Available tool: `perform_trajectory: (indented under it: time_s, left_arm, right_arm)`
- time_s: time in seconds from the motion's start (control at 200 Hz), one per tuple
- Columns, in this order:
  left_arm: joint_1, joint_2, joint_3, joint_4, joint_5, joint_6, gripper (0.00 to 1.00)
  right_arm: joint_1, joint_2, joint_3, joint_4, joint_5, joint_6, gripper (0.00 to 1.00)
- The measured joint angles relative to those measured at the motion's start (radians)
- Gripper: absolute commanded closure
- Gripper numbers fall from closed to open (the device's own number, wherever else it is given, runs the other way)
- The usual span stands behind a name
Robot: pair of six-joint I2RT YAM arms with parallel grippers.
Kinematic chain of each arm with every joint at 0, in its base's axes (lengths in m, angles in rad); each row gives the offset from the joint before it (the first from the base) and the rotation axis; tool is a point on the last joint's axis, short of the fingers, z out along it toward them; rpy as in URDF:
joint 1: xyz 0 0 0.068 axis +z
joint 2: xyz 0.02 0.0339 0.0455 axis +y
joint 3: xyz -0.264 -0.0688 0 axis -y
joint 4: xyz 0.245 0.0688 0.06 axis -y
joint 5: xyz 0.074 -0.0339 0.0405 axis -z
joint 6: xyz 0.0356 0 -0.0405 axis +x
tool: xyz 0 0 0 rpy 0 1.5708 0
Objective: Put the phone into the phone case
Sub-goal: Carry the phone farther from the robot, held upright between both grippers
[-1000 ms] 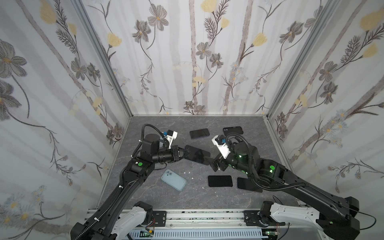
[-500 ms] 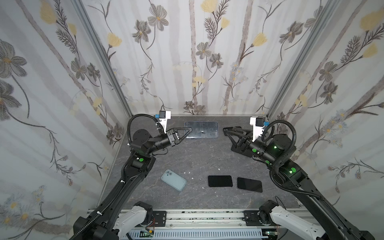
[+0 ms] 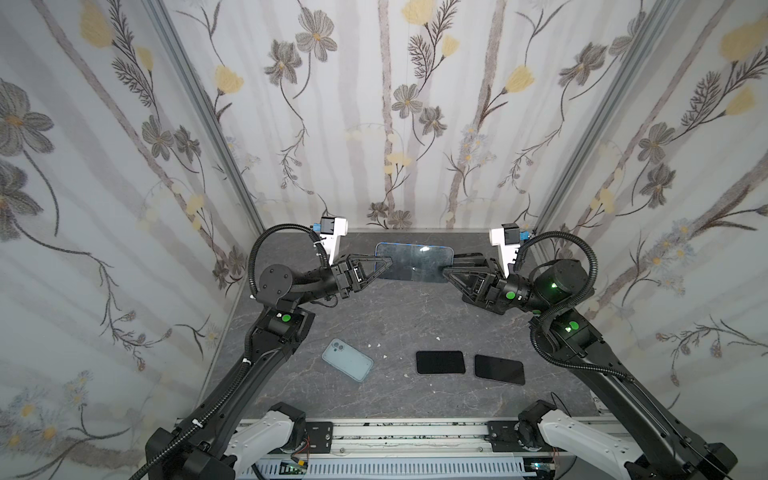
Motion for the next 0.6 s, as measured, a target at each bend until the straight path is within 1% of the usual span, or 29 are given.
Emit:
perform_trajectory:
  time_s: [0.1, 0.175, 0.2, 0.3, 0.38, 0.435, 0.599]
  left_arm:
    - [-0.011, -0.002, -0.004, 0.014, 0.005, -0.001, 1.00]
    - [-0.015, -0.002, -0.008, 0.022, 0.005, -0.001, 1.00]
    - [-0.016, -0.001, -0.009, 0.024, 0.006, -0.001, 1.00]
    - [-0.020, 0.003, -0.009, 0.034, 0.012, -0.001, 1.00]
    - [-0.023, 0.003, -0.010, 0.045, 0.016, 0.001, 1.00]
    - [-0.023, 0.003, -0.010, 0.055, 0.023, 0.008, 1.00]
    - [-0.023, -0.001, -0.010, 0.057, 0.029, 0.014, 1.00]
  right_arm:
    - [0.002, 0.008, 0.000, 0.035, -0.036, 0.036, 0.63]
    - [0.007, 0.011, 0.000, 0.048, -0.051, 0.046, 0.64]
    - [0.007, 0.011, 0.000, 0.050, -0.052, 0.052, 0.67]
    - [0.008, 0.015, 0.000, 0.061, -0.056, 0.065, 0.84]
    - [0.009, 0.016, 0.000, 0.057, -0.055, 0.087, 0.92]
    - [0.010, 0.017, 0.000, 0.056, -0.056, 0.094, 1.00]
    - [0.010, 0.015, -0.001, 0.058, -0.058, 0.105, 1.00]
